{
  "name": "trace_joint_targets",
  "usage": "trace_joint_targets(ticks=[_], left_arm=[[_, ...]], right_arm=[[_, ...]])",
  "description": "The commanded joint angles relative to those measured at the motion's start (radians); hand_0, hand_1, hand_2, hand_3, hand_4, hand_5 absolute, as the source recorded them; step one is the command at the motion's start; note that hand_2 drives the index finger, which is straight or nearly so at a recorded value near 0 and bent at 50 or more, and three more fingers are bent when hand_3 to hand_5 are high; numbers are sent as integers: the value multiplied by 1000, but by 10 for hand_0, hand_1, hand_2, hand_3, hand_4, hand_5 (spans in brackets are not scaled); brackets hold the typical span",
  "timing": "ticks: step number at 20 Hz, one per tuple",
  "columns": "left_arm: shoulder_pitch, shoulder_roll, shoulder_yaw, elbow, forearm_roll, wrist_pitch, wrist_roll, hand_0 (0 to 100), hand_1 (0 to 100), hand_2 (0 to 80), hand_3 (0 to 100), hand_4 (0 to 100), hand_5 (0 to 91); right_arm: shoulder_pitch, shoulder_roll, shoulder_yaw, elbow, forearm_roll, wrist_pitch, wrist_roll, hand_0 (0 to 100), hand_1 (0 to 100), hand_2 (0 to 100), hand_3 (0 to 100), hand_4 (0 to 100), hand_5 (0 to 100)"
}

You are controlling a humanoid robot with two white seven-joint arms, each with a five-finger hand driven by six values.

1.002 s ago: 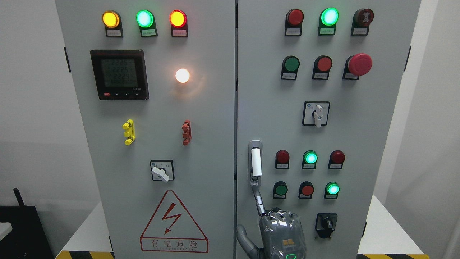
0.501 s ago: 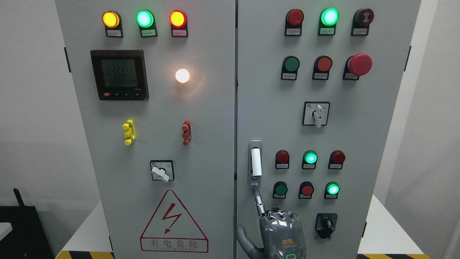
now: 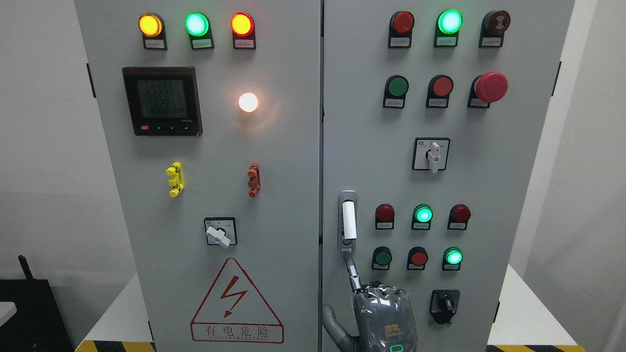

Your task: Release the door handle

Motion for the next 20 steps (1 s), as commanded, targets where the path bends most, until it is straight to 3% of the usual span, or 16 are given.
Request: trace_joint_targets(ticks=[1,20], left_arm=[[-3,0,2,9,0,0,0,120,389,0,0,0,0],[-3,0,2,9,0,0,0,120,389,0,0,0,0]], right_arm=[[-2,0,0,-17,0,-1,-5,391,186,0,1000,906,989],[36,0,1,-50,-2,-14,-26,391,181,0,1000,902,986]])
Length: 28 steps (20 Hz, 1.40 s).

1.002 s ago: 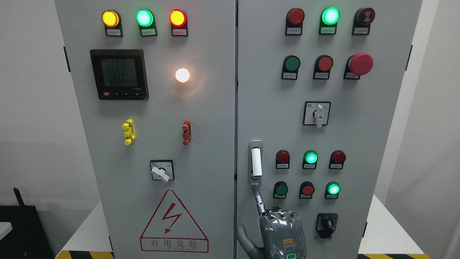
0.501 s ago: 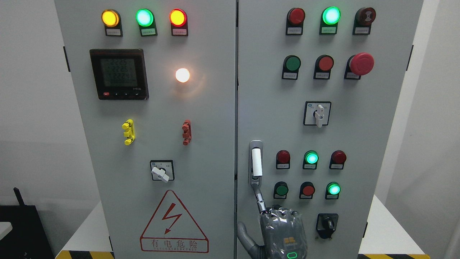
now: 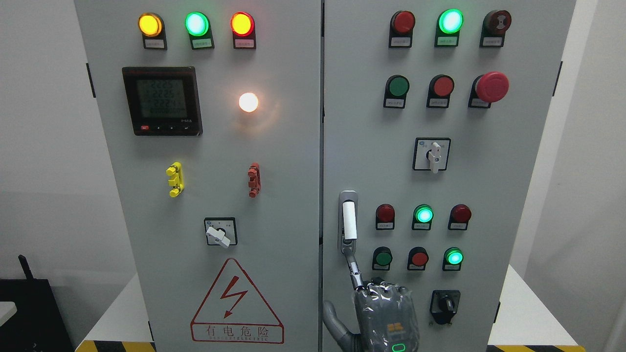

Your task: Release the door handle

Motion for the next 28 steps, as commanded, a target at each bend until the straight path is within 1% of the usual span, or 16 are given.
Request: trace_joint_targets(ticks=[1,5,6,9,10,11,13,14,17,19,21,22,24,26,28], left_arm=[[-2,0,2,9,0,0,0,120,389,0,0,0,0],[-3,0,2,9,0,0,0,120,389,0,0,0,0],[-3,0,2,9,0,0,0,120,389,0,0,0,0],[-3,0,2,9,0,0,0,120,389,0,0,0,0],[-2,0,2,9,0,0,0,120,389,0,0,0,0],[-3,0,2,9,0,-1,0,120,389,0,0,0,0],[-3,0,2,9,0,0,0,120,389,0,0,0,0],[-2,0,2,9,0,-1,0,120,389,0,0,0,0],[-2,0,2,9,0,0,0,120,389,0,0,0,0],[-3,0,2,9,0,0,0,120,389,0,0,0,0],[-3,0,2,9,0,0,0,120,389,0,0,0,0],[-3,0,2,9,0,0,0,120,389,0,0,0,0],[-3,0,2,9,0,0,0,120,389,0,0,0,0],[-3,0,2,9,0,0,0,120,389,0,0,0,0],[-3,0,2,9,0,0,0,120,389,0,0,0,0]], right_arm=[[31,0,2,-35,0,-4,-5,393,179,0,1000,902,987],[50,-1,2,-55,-2,-9,-7,411,168,0,1000,903,987],[53,-1,2,-61,-2,-19,-8,417,162,0,1000,903,987],[70,-1,2,-78,-26,-53,-8,443,119,134,1000,902,989],[79,-3,2,-87,-35,-58,-8,451,94,226,1000,900,989],[87,-3,-1,-95,-39,-65,-8,457,78,278,1000,900,989],[113,-4,-9,-121,-43,-102,-10,467,16,355,1000,898,989],[122,-6,-10,-130,-49,-117,-14,471,0,381,1000,898,989],[133,-11,-15,-147,-80,-150,-26,486,0,501,1000,900,990],[139,-14,-16,-152,-104,-176,-28,457,0,582,1000,904,992],[139,-14,-32,-152,-132,-203,-30,417,0,636,1000,908,995],[139,-14,-36,-152,-143,-213,-30,389,0,673,1000,910,997],[137,-17,-44,-155,-161,-217,-31,365,0,731,1000,913,999],[134,-30,-58,-161,-180,-219,-42,347,0,786,1000,913,999],[134,-52,-59,-175,-190,-219,-43,335,0,848,1000,921,999]])
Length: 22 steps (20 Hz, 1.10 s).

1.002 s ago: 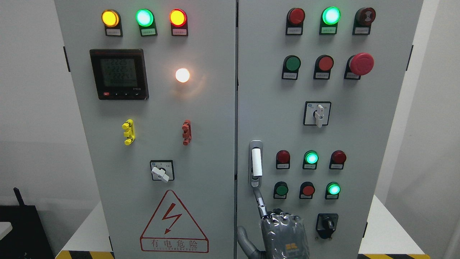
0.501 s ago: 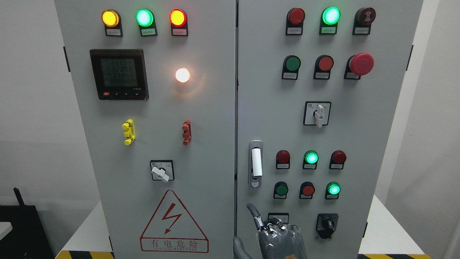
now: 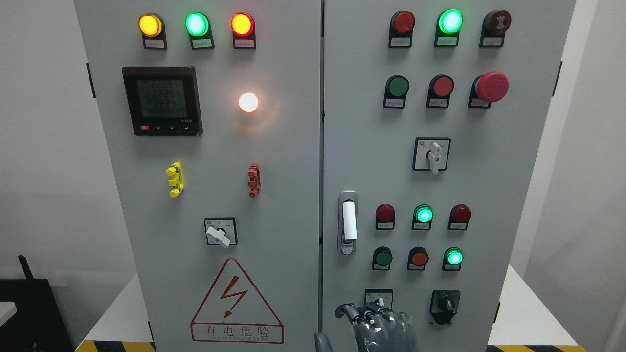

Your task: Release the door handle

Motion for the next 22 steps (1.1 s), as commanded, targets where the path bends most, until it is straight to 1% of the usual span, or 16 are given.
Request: trace_joint_targets(ticks=[1,3,5,6,9,11,14,19,22], left_arm=[[-3,0,2,9,0,0,0,120,389,0,0,0,0],[-2,0,2,9,0,0,0,120,389,0,0,0,0],[-3,0,2,9,0,0,0,120,389,0,0,0,0],[-3,0,2,9,0,0,0,120,389,0,0,0,0],[-3,0,2,9,0,0,0,120,389,0,0,0,0],[-3,0,2,9,0,0,0,120,389,0,0,0,0],[-3,0,2,9,0,0,0,120,389,0,0,0,0],[-3,0,2,9,0,0,0,120,389,0,0,0,0],[-3,0,2,9,0,0,0,120,389,0,0,0,0]], right_arm=[[4,-47,-35,-53,-45,-5,-5,335,0,885,1000,926,1000],[5,-53,-55,-63,-56,-5,-6,331,0,933,1000,942,999],[8,-60,-58,-71,-62,-5,-6,333,0,969,1000,951,1000],[11,-68,-58,-80,-64,-5,-8,334,0,976,1000,954,1000],[27,-71,-58,-89,-64,-5,-17,339,0,993,1000,959,1000],[28,-76,-58,-97,-64,-5,-17,340,0,1000,1000,947,1000],[28,-93,-61,-106,-64,-3,-17,351,0,1000,1000,942,1000],[20,-94,-59,-115,-59,0,-11,381,0,1000,1000,926,997],[7,-93,-56,-115,-30,5,-3,390,0,992,1000,920,990]])
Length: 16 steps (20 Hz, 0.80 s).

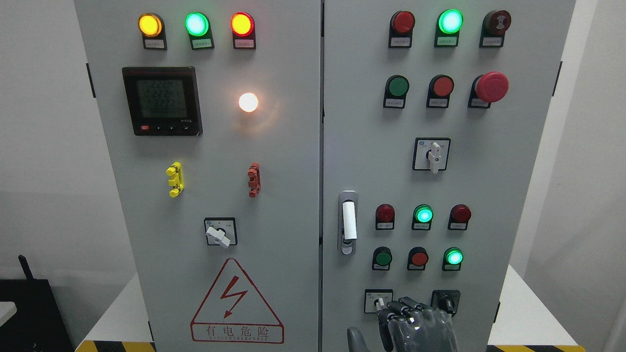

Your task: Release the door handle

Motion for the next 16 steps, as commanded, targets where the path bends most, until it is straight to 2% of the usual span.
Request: trace_joint_targets(ticks=[1,11,13,16], left_arm=[[-2,0,2,9,0,0,0,120,389,0,0,0,0],[-3,0,2,9,0,0,0,120,389,0,0,0,0],[-3,0,2,9,0,0,0,120,389,0,0,0,0],[-3,0,2,9,0,0,0,120,389,0,0,0,0]], right_arm=[[-19,-18,-6,-26,51,9,13,398,0,989,1000,919,987],[-46,1,0,-37,215,40,19,418,0,989,1000,909,982],[-53,2,0,-55,223,43,74,428,0,991,1000,933,982],[-85,11,14,-58,269,90,94,440,0,990,1000,920,983]])
